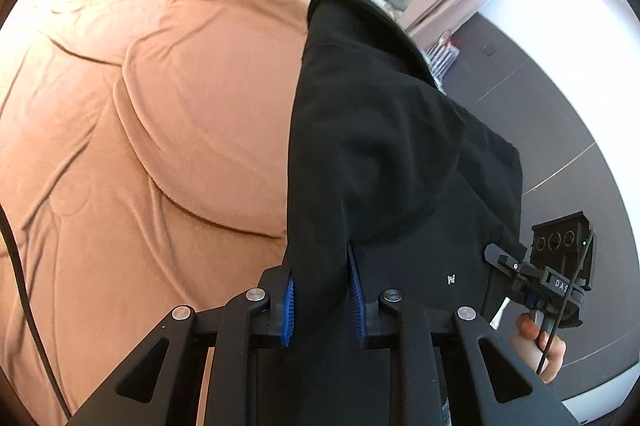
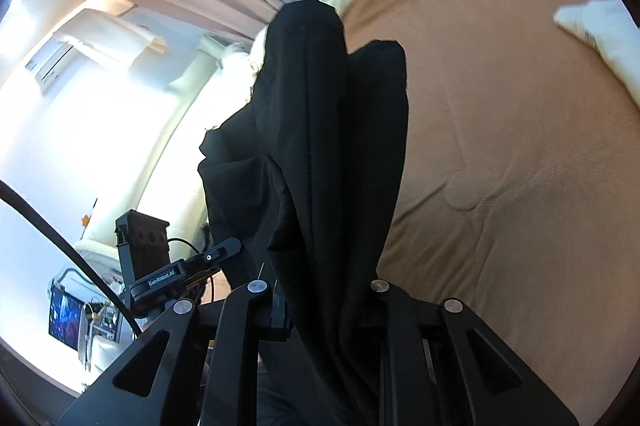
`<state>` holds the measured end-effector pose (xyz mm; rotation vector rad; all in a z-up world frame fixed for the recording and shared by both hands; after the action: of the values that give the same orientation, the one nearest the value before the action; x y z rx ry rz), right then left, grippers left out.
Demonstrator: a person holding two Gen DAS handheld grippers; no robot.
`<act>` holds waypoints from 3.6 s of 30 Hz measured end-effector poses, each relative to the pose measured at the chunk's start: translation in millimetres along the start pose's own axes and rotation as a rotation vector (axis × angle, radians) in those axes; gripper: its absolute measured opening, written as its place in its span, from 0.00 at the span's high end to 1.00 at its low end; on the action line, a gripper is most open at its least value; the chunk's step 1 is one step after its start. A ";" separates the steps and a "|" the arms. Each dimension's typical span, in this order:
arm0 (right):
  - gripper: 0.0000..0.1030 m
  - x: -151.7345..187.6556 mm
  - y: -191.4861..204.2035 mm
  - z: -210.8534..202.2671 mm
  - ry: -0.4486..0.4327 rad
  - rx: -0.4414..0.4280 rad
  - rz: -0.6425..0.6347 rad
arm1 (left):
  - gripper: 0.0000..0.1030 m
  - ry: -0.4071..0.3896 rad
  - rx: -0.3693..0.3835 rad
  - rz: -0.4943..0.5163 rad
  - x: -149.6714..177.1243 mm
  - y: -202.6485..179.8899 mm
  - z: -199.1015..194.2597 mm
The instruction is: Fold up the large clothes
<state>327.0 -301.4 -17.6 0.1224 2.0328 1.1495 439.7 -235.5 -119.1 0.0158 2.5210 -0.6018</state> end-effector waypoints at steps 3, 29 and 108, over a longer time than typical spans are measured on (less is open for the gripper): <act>0.86 11.9 30.5 -13.3 -0.013 -0.006 -0.038 | 0.77 -0.040 0.023 0.005 2.3 -4.1 -28.4; 0.86 120.9 273.3 -78.7 -0.050 -0.134 -0.366 | 0.78 -0.423 0.046 0.032 40.2 16.5 -306.6; 0.87 18.0 199.2 604.8 0.583 -0.348 -0.287 | 0.74 -0.330 -0.809 -0.455 -64.8 696.2 -405.1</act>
<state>664.2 238.2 -48.8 -0.7316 2.1915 1.4388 382.3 569.1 -70.1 -0.8843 2.2634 0.2773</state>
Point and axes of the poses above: each gripper's, at about its wrist camera, not at the fingertips, and z roughly the way its jaws point, y to its left, x to its underside, the point moved 10 cm from there along z, roughly the way its jaws point, and after that the axes turned 12 degrees about -x, right-handed, at the moved point
